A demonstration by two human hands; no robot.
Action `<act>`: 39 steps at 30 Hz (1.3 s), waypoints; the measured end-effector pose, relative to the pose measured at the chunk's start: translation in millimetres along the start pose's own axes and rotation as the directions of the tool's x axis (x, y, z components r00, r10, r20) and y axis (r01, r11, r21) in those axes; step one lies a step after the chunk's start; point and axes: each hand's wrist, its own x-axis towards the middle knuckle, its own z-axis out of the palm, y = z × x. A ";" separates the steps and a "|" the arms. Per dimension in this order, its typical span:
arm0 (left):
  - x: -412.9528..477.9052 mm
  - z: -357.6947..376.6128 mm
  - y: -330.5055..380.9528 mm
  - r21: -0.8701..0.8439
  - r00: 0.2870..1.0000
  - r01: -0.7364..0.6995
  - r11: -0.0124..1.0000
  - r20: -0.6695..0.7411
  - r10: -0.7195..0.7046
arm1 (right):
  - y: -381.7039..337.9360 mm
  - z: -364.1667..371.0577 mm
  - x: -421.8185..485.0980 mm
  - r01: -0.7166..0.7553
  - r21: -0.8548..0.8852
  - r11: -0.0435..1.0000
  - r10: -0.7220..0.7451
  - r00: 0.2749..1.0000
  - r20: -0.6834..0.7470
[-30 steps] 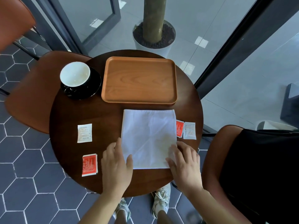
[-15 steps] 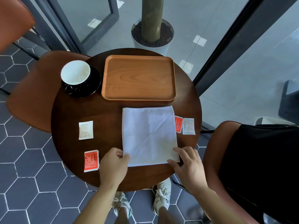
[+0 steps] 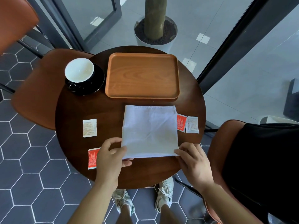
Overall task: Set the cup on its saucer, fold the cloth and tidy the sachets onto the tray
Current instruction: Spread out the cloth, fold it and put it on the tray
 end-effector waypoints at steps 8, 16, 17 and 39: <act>10.1 -24.3 1.8 0.002 0.970 -0.037 0.999 0.239 0.035 | -1.3 -12.7 25.4 -0.010 0.071 0.997 0.011 1.000 -0.026; 14.6 -31.9 2.5 0.334 0.913 -0.400 0.854 0.229 0.338 | -12.0 -26.4 50.3 -0.089 0.118 0.989 0.093 0.995 -0.026; 13.4 -33.9 3.5 0.394 0.876 -0.480 0.784 0.253 0.410 | -12.5 -27.5 51.1 -0.093 0.128 0.987 0.096 0.995 -0.016; 48.8 -12.2 8.9 0.334 0.908 -0.413 0.847 0.086 0.410 | -11.2 -12.0 115.2 -0.401 0.295 0.867 0.389 0.916 0.101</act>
